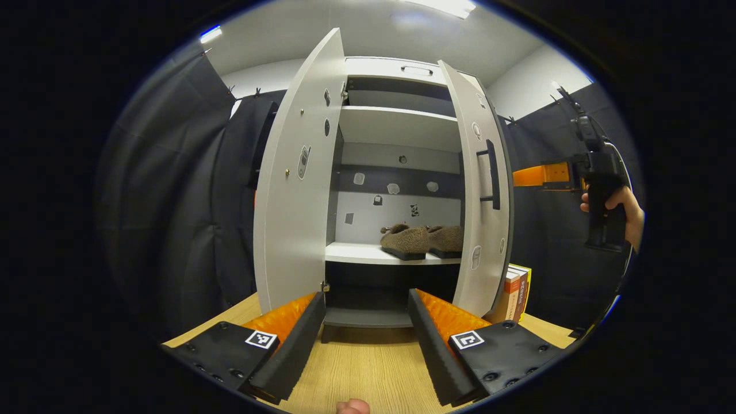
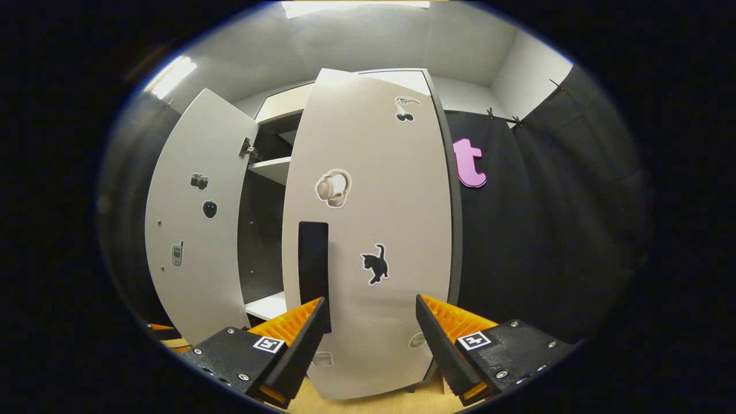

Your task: Grab one shoe with the right hand and put it into the shoe cabinet, grab the other shoe with the left hand and put it into the shoe cabinet; then close the right door with the right hand and the left door with the left hand.

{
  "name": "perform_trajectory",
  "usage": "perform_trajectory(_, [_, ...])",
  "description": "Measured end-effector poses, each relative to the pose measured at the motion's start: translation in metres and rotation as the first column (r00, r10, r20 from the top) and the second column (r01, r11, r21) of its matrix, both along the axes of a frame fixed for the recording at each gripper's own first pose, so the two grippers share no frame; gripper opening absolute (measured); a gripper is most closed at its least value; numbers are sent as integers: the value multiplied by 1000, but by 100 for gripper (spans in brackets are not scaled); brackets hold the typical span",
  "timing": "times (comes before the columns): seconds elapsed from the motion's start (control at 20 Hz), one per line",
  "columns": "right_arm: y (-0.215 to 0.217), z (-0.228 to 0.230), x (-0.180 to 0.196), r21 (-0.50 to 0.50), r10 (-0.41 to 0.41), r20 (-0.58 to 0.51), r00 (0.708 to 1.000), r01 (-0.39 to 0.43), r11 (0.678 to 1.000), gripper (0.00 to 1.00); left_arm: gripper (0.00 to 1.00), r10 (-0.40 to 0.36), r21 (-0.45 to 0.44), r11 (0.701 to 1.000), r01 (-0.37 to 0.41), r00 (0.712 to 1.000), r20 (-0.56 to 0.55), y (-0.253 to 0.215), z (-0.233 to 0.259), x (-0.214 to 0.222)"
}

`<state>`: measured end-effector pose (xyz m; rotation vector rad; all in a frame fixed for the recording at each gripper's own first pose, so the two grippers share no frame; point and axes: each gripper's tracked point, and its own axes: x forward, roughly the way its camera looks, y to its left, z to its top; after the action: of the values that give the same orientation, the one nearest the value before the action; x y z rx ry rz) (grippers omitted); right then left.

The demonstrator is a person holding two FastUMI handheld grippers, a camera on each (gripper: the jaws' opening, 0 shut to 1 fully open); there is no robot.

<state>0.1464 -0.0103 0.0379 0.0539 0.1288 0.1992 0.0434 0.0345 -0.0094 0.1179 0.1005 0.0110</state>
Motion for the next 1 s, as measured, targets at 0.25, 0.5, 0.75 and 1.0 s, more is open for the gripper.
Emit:
perform_trajectory(0.25, [17,-13,22,14,16,-9,1000,-16,1000,94,94,6,3,1000,-6,1000,-3,2,-1,0])
perform_trajectory(0.5, [30,-18,36,11,31,7,999,-31,999,92,99,14,9,1000,-14,1000,-2,6,0,3])
perform_trajectory(0.75, [39,-21,47,-3,21,5,1000,-21,1000,91,94,18,16,1000,-18,1000,7,8,2,4])
perform_trajectory(1.0, [45,-22,52,-43,3,30,1000,-2,999,92,94,21,12,1000,-21,1000,6,8,3,4])
